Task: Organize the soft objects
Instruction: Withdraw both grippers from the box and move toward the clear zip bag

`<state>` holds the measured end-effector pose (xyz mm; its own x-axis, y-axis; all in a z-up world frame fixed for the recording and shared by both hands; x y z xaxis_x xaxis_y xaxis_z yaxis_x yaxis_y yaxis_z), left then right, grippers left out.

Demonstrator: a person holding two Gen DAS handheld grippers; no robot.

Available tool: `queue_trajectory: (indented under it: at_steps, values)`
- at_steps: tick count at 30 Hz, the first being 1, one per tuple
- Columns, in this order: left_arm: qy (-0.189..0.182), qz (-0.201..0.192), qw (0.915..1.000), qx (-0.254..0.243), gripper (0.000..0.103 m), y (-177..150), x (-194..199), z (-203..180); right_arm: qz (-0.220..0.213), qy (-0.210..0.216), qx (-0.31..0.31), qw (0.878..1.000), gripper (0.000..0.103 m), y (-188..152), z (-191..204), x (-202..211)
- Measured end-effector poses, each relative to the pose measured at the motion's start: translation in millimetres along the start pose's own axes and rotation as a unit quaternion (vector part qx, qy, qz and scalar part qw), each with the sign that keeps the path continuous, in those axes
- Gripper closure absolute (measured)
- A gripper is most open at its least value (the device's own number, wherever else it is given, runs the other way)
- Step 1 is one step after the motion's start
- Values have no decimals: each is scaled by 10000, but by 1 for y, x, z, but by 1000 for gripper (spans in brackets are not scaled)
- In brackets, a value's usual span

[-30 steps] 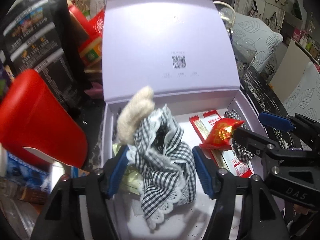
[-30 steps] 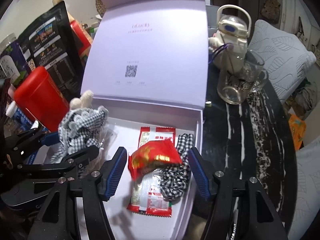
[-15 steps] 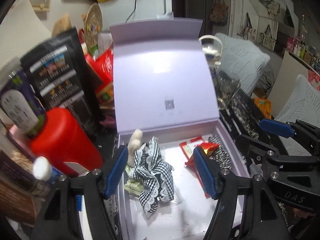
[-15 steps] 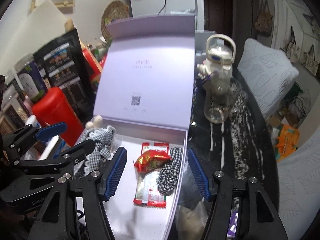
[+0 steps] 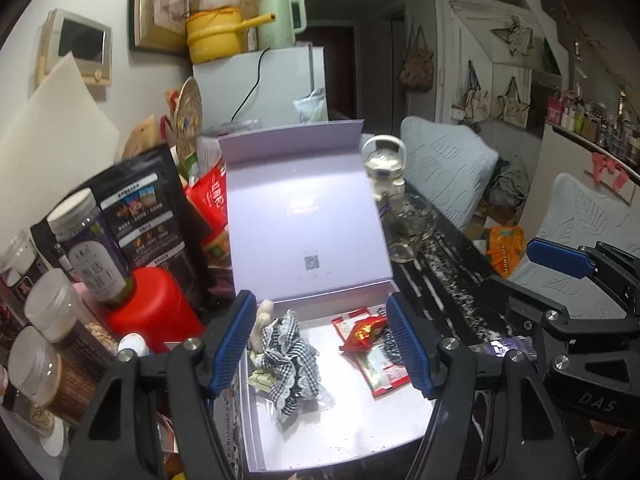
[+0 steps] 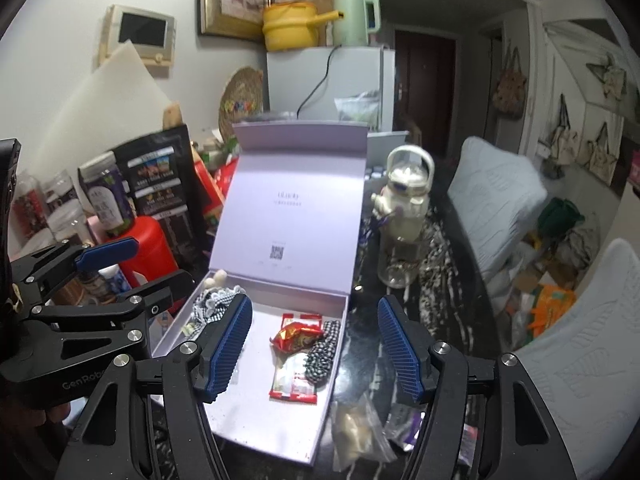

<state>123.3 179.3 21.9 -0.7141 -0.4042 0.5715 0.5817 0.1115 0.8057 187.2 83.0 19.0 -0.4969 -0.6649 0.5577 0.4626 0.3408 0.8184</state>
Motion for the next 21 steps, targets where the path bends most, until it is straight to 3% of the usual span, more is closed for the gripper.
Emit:
queue_trajectory:
  at_steps: [10, 11, 13, 21]
  values:
    - [-294, -436, 9984, -190, 35, 5, 54, -37, -430, -133, -111, 9989, 33, -6, -15, 62]
    - [-318, -463, 9982, -216, 34, 5, 58, -41, -468, -147, -125, 9987, 32, -7, -17, 68]
    - [-367, -541, 9975, -251, 21, 5, 66, -48, -539, -181, -141, 9983, 31, -9, -19, 78]
    - [-635, -712, 9949, -328, 16, -2, 89, -75, -756, -398, -229, 9961, 28, -27, -36, 122]
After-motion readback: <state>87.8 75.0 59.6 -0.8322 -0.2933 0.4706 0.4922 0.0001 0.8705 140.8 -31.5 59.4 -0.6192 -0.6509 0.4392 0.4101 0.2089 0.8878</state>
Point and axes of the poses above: each gripper's, at about its wrist camera, not at the fingertips, and x roughly against the way its jaws point, z to its left, y to its top, the point moved 10 cm from there along -x, roughly the way its jaws point, and after that the axes turned 8 degrees about -x, right-handed, at the moved point
